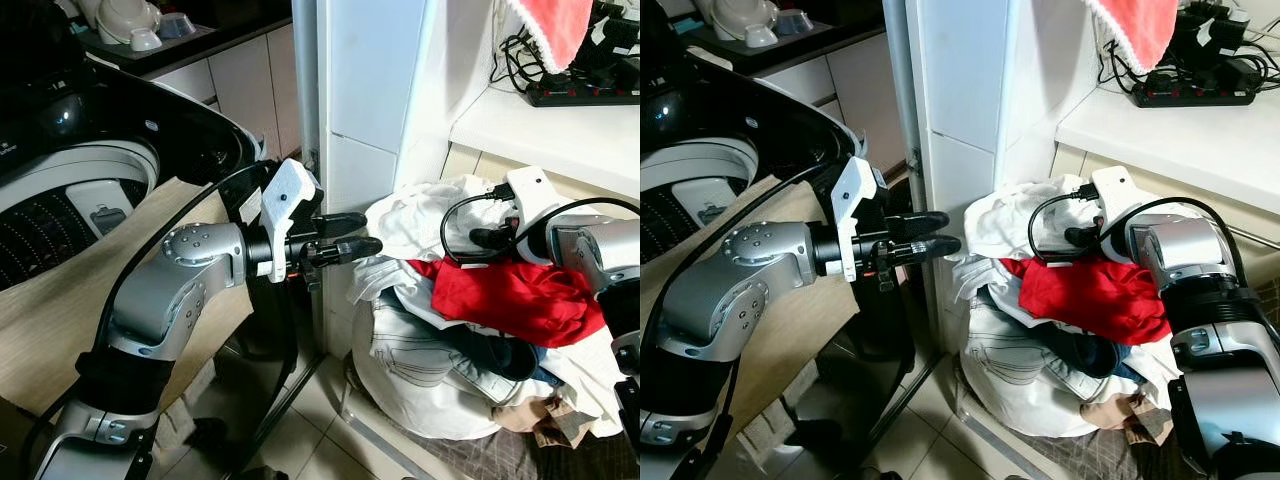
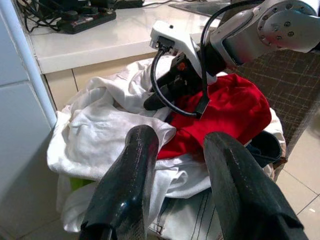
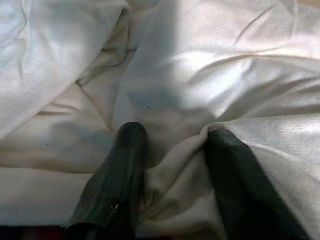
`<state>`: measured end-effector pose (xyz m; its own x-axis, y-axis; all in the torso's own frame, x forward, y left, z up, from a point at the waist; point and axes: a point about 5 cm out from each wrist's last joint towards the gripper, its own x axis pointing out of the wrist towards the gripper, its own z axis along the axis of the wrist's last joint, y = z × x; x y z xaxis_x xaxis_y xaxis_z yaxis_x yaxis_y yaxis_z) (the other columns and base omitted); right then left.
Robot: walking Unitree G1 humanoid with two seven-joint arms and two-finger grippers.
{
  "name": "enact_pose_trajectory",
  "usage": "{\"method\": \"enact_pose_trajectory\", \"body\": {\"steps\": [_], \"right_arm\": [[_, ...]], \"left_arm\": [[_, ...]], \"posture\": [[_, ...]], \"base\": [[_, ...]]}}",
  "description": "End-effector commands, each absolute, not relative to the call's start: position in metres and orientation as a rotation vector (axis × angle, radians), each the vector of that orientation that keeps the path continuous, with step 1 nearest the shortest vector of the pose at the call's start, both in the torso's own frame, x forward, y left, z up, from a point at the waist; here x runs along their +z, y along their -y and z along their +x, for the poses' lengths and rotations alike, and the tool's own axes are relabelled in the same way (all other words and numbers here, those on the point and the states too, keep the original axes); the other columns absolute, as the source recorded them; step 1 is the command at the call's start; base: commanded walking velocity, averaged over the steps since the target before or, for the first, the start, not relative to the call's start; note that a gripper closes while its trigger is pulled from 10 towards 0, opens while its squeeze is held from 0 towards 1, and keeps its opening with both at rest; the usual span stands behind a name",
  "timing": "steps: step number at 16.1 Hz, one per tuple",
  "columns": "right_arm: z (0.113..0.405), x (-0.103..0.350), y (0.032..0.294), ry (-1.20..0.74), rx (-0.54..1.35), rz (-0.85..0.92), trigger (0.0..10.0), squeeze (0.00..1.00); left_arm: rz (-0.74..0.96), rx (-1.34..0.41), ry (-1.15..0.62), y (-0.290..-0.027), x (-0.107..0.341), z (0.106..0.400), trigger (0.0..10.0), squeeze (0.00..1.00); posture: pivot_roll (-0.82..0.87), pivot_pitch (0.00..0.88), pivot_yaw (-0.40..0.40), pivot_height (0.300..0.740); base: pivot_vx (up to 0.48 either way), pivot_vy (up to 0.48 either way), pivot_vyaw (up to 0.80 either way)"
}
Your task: Clothes washing
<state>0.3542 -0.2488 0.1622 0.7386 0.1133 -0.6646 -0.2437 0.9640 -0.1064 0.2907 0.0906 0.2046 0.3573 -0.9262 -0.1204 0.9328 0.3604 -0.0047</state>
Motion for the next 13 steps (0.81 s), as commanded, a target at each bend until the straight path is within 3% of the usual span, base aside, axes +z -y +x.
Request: {"method": "enact_pose_trajectory", "body": {"steps": [1,10,13], "right_arm": [[0.355,0.161,0.247,-0.726,0.207,-0.174,0.0,0.00],[0.353,0.167,0.248,-0.677,0.247,-0.054,0.0,0.00],[0.354,0.195,0.247,-0.561,0.299,0.140,0.0,0.00]], "left_arm": [[0.071,-1.197,-0.105,-0.091,0.205,0.288,10.0,0.00],[0.057,-1.156,-0.096,-0.091,0.202,0.286,10.0,0.00],[0.039,-1.114,-0.050,-0.090,0.209,0.293,10.0,0.00]], "posture": [[-0.17,0.000,0.049,0.740],[-0.17,0.000,0.010,0.740],[-0.17,0.000,0.017,0.740]], "base": [[0.000,0.000,0.00],[0.000,0.000,0.00],[0.000,0.000,0.00]]}}
